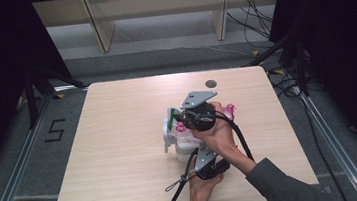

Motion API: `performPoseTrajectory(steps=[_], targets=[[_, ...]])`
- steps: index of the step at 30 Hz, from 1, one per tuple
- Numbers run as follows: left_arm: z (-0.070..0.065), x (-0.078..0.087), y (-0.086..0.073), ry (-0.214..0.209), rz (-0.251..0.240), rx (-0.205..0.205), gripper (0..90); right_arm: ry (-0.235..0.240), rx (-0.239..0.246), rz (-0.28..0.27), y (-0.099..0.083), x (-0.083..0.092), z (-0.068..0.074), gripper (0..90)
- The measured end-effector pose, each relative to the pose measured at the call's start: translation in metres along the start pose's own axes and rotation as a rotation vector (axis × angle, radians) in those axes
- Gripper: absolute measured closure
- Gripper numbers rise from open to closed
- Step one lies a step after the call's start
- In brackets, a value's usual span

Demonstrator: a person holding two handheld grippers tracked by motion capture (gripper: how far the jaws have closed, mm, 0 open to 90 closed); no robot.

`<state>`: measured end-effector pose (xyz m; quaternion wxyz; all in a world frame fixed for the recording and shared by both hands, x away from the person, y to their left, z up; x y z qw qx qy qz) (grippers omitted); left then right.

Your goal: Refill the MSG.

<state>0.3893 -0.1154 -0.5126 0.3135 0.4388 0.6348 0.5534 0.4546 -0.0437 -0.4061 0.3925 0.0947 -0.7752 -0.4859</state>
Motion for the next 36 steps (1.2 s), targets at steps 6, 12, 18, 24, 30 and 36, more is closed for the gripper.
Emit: performPoseTrajectory(steps=[6,12,18,24,30,36], targets=[[0.0002,-0.0001,0.0002,0.003,-0.006,0.003,71.6,-0.005,-0.019,0.012,-0.0017,-0.0006,0.0011,90.0],[-0.0003,0.0007,-0.0001,0.001,-0.004,0.002,71.6,0.001,0.009,0.003,-0.0019,-0.0024,0.0011,90.0],[0.0002,0.0005,-0.0005,0.001,0.0,-0.001,71.7,0.007,-0.008,-0.005,-0.0009,-0.0011,-0.0018,90.0],[-0.0001,0.0008,0.0,0.0,-0.003,-0.003,71.7,0.01,-0.011,-0.002,-0.0014,-0.0011,0.0009,90.0],[0.0003,0.0009,0.0002,0.001,-0.004,-0.004,71.8,0.004,-0.001,-0.005,-0.0009,-0.001,-0.0001,90.0],[0.0003,0.0038,0.0,0.022,0.023,-0.008,71.8,0.007,-0.01,0.0,-0.001,0.0,0.0011,90.0]])
Point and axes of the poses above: each handheld gripper's, and its own axes: x roughly backward along the jaws, y roughly out of its top, z roughly to its left, the point moved 8 cm from there along -x, roughly forward along the jaws, and after that the axes turned 11 degrees about -y, right-handed, at the moved point
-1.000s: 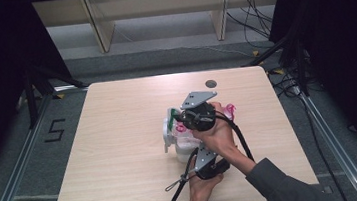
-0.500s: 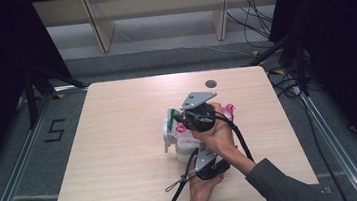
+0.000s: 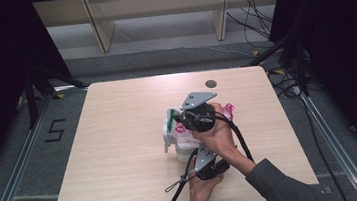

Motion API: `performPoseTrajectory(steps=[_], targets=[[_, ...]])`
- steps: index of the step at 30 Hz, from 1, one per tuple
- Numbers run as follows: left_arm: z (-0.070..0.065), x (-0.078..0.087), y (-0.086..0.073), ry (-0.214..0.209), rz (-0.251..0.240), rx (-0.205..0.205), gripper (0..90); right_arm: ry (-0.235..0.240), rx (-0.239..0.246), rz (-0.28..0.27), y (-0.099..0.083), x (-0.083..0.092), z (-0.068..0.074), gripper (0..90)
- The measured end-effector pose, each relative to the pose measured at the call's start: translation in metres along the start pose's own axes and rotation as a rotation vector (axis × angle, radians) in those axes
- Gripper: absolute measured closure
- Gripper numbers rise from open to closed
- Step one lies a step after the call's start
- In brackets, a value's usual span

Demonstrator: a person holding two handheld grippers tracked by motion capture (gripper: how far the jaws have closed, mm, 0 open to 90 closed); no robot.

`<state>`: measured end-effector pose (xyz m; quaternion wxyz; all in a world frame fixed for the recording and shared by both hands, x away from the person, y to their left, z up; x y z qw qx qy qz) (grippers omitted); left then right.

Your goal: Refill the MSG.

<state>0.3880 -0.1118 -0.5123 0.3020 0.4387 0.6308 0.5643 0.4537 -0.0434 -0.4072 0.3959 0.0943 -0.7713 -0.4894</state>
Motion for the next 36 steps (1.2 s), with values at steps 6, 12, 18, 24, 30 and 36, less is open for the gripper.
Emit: performPoseTrajectory(steps=[6,12,18,24,30,36], targets=[[-0.0004,-0.002,0.0016,-0.019,-0.032,0.003,71.8,0.002,-0.011,0.008,-0.0009,-0.0003,0.0013,90.0],[-0.0002,-0.0025,0.0011,-0.019,-0.032,0.008,71.8,-0.008,0.007,0.009,-0.0021,-0.0026,-0.0001,90.0],[0.0001,-0.0024,0.0004,-0.019,-0.031,0.009,71.9,-0.009,0.001,0.016,-0.003,-0.0028,0.0014,90.0],[0.0005,-0.0026,0.0,-0.019,-0.03,0.009,71.9,-0.009,0.009,-0.013,-0.0003,-0.0028,-0.0017,90.0],[0.0014,0.0001,-0.0018,0.001,0.002,0.011,71.8,-0.01,0.036,0.012,-0.0057,-0.0071,0.0005,90.0],[0.0014,-0.0005,-0.0023,0.0,0.004,0.011,71.8,-0.016,0.014,0.01,-0.0052,-0.0063,-0.0006,90.0]])
Point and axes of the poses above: each handheld gripper's, and its own axes: x roughly backward along the jaws, y roughly out of its top, z roughly to its left, the point moved 8 cm from there along -x, roughly forward along the jaws, and after that the axes turned 11 degrees about -y, right-handed, at the moved point
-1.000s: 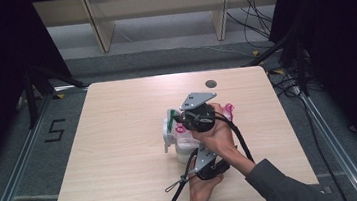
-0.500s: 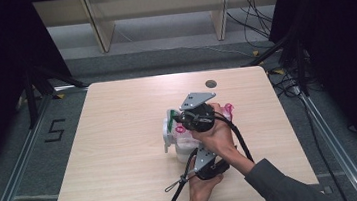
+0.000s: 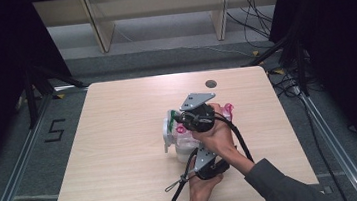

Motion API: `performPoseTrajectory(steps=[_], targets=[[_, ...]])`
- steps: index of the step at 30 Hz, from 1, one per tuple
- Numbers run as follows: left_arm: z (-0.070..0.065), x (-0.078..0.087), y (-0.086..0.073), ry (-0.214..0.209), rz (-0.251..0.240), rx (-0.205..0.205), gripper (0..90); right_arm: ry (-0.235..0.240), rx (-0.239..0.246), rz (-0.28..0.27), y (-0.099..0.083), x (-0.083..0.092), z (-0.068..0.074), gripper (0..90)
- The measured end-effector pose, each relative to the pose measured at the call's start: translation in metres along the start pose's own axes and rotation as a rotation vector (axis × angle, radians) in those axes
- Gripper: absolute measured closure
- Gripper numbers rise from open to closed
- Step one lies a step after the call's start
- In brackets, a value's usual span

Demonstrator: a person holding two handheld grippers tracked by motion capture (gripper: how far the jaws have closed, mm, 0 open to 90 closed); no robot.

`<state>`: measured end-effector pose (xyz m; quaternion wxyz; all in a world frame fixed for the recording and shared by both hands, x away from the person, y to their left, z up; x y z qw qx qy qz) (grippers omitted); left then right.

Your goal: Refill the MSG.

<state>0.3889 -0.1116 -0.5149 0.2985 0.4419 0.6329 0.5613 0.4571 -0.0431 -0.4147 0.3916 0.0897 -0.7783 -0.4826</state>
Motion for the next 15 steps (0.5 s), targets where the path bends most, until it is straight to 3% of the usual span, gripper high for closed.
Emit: performPoseTrajectory(steps=[3,7,8,11,15], targets=[[0.0002,0.0,-0.0001,0.001,0.002,-0.002,71.9,-0.008,0.012,-0.008,0.0008,0.0004,-0.0023,90.0],[-0.0002,0.0001,-0.0003,0.001,0.005,-0.006,72.0,0.009,-0.024,0.004,0.001,0.0039,-0.0019,90.0],[-0.0005,-0.0028,0.0012,-0.021,-0.031,-0.004,72.0,0.01,-0.035,0.001,0.0012,0.0036,-0.0011,90.0],[-0.0002,0.0,0.0005,0.001,0.0,-0.001,72.1,0.006,-0.023,0.001,0.0012,0.0036,-0.0021,90.0],[-0.0002,0.0005,0.0009,-0.003,-0.006,0.001,72.0,0.01,0.008,0.011,-0.0004,0.0011,0.0007,90.0]])
Point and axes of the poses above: each handheld gripper's, and its own axes: x roughly backward along the jaws, y roughly out of its top, z roughly to its left, the point moved 8 cm from there along -x, roughly forward along the jaws, and after that the axes turned 11 degrees about -y, right-handed, at the moved point
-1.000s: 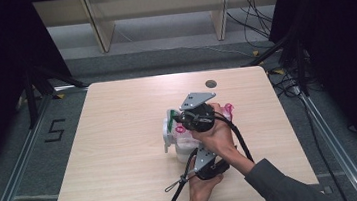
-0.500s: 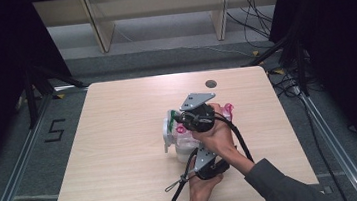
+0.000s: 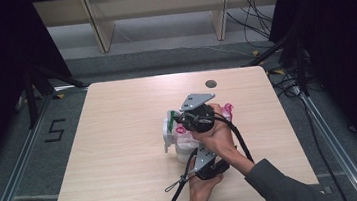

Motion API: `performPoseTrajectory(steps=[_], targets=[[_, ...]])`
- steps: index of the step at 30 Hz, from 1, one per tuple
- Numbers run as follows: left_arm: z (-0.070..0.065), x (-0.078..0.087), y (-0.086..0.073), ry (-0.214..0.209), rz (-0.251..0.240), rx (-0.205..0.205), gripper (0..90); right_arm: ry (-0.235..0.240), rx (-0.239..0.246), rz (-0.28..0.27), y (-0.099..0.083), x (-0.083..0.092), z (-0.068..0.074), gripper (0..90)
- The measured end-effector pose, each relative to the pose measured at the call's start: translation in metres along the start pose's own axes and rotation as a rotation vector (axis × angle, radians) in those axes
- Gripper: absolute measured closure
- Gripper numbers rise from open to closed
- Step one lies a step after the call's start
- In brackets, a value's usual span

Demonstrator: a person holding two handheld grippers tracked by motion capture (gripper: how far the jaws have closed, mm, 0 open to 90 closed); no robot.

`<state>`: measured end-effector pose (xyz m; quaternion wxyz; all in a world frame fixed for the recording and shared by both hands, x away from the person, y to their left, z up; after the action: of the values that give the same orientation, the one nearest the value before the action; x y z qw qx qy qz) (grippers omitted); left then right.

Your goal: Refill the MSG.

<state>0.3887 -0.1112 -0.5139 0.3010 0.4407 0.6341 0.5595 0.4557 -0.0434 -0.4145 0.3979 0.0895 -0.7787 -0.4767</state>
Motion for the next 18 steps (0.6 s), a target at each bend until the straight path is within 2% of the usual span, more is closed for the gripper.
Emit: performPoseTrajectory(steps=[1,2,3,4,5,6,7,8,9,12,13,14,15,16,18], targets=[[-0.0004,-0.0018,0.0016,-0.013,-0.028,-0.003,72.0,0.002,-0.017,-0.003,0.0006,0.0,0.0003,90.0],[-0.0004,-0.0009,0.0012,-0.009,-0.02,-0.007,72.0,-0.003,-0.03,-0.007,0.0016,0.0014,-0.0008,90.0],[-0.0001,0.0008,0.0002,0.004,0.004,-0.008,72.1,-0.002,-0.022,-0.019,0.003,0.0017,-0.0026,90.0],[-0.0004,-0.0009,0.0014,-0.007,-0.02,-0.008,72.1,-0.005,-0.038,-0.021,0.0039,0.0029,-0.0025,90.0],[-0.0007,-0.0021,0.0024,-0.019,-0.035,-0.009,72.2,0.003,-0.029,-0.023,0.0046,0.0032,-0.0028,90.0],[-0.0009,-0.0024,0.0028,-0.019,-0.039,-0.006,72.1,0.004,-0.041,-0.017,0.0048,0.0048,-0.003,90.0],[-0.0008,-0.0015,0.0023,-0.012,-0.028,-0.005,72.1,0.006,-0.02,-0.024,0.0052,0.0038,-0.0037,90.0],[-0.0006,0.0,0.0011,0.001,-0.005,-0.007,72.1,0.002,-0.039,-0.013,0.004,0.0034,-0.0018,90.0],[-0.0007,0.0,0.0011,0.001,-0.005,-0.006,72.1,0.013,-0.012,-0.008,0.0031,0.0022,-0.0012,90.0],[-0.0009,0.0005,0.0028,0.0,-0.016,-0.006,72.1,0.009,-0.014,-0.011,0.0037,0.0013,0.0001,90.0],[-0.0017,-0.0007,0.0043,-0.016,-0.041,-0.008,72.1,0.001,-0.024,-0.013,0.0044,0.0028,-0.0011,90.0],[-0.0011,0.0016,0.0029,0.002,-0.01,-0.011,72.1,0.003,-0.041,-0.015,0.005,0.0035,-0.0003,90.0],[-0.0009,0.001,0.0029,0.0,-0.016,-0.011,72.1,0.004,-0.036,-0.019,0.0056,0.0041,-0.0009,90.0],[-0.0012,-0.0015,0.0039,-0.018,-0.042,-0.007,72.2,-0.002,-0.032,-0.026,0.0061,0.0041,-0.0015,90.0],[-0.0008,0.0005,0.0022,0.003,-0.009,-0.007,72.1,0.002,-0.035,-0.016,0.0049,0.0034,-0.001,90.0]])
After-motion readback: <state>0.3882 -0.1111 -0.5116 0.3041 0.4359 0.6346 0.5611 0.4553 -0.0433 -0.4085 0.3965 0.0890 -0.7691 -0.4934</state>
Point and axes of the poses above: each handheld gripper's, and its own axes: x roughly backward along the jaws, y roughly out of its top, z roughly to its left, the point moved 8 cm from there along -x, roughly forward along the jaws, and after that the axes turned 11 degrees about -y, right-handed, at the moved point
